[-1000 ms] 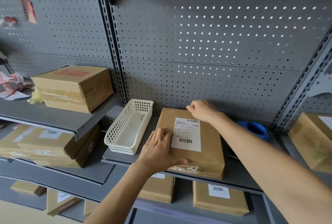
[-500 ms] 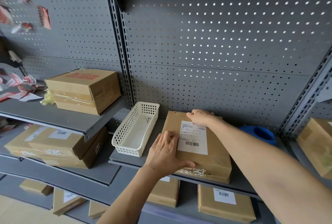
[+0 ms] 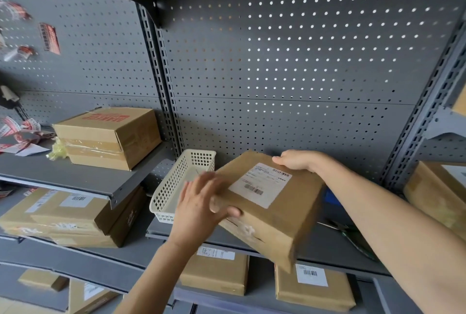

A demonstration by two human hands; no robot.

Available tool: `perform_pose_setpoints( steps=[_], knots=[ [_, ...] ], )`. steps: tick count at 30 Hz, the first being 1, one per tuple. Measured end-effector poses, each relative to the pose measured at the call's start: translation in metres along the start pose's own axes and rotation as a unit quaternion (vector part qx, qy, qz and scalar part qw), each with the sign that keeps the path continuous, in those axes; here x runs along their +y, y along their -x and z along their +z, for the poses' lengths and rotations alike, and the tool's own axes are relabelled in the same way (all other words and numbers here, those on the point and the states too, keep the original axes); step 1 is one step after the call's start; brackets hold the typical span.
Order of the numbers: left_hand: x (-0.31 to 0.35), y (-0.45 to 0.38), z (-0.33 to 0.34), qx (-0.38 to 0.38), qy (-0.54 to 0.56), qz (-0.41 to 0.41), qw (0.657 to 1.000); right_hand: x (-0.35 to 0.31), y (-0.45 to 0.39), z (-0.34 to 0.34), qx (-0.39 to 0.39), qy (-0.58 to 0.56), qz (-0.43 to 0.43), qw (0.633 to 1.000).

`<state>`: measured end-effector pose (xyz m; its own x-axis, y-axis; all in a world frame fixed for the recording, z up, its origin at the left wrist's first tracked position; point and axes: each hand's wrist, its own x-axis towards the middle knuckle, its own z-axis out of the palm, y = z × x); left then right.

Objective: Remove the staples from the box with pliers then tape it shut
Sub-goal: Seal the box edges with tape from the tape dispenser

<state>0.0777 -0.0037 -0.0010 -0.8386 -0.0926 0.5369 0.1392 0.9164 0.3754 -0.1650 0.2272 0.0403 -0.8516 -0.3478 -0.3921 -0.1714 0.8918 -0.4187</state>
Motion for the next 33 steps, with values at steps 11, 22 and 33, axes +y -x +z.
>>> perform_pose_setpoints(
  steps=[11, 22, 33],
  knots=[
    [-0.022, -0.038, -0.007, -0.086, 0.195, -0.165, 0.963, 0.062, 0.049, -0.002, 0.064, -0.324, 0.020, 0.944],
    [-0.006, -0.060, 0.014, -0.161, 0.302, -0.279, 0.897, 0.078, 0.079, 0.028, 0.102, -0.410, 0.049, 0.905],
    [-0.047, -0.041, 0.060, -0.222, 0.216, -0.276, 0.910, 0.075, 0.065, 0.064, 0.075, -0.380, 0.090, 0.918]
  ],
)
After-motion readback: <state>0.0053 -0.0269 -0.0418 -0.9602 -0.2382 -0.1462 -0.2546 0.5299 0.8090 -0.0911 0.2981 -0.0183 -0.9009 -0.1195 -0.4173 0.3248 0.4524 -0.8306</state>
